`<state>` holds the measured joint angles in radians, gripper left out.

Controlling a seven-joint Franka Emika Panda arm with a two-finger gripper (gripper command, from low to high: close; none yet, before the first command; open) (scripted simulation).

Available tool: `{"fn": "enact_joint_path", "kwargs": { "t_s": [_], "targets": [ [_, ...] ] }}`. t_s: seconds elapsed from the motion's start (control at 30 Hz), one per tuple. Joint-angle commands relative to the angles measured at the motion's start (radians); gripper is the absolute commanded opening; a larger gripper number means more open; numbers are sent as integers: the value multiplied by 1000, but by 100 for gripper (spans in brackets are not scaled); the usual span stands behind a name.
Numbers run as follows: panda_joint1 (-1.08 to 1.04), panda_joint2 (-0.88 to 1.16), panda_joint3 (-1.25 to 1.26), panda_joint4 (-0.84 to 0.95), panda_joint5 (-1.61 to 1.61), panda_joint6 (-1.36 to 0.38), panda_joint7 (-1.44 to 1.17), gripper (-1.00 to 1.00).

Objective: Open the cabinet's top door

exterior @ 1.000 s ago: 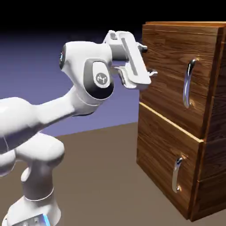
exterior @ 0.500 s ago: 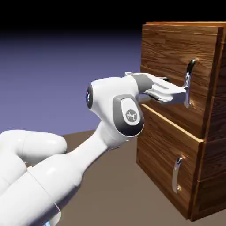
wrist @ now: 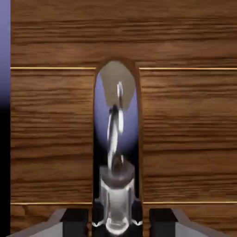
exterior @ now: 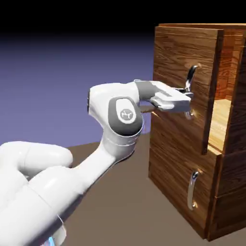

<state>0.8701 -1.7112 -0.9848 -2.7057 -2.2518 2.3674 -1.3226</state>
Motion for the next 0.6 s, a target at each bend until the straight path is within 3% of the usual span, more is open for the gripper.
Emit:
{"fn": "enact_joint_path", "kwargs": {
  "t_s": [0.0,0.23,0.57],
  "targets": [
    [-30,-5,28,-36,8,-33,23,-100],
    [-177,-37,276,-237,144,-255,153,-100],
    [-194,-40,633,-344,408,-493,257,-100]
  ]
}}
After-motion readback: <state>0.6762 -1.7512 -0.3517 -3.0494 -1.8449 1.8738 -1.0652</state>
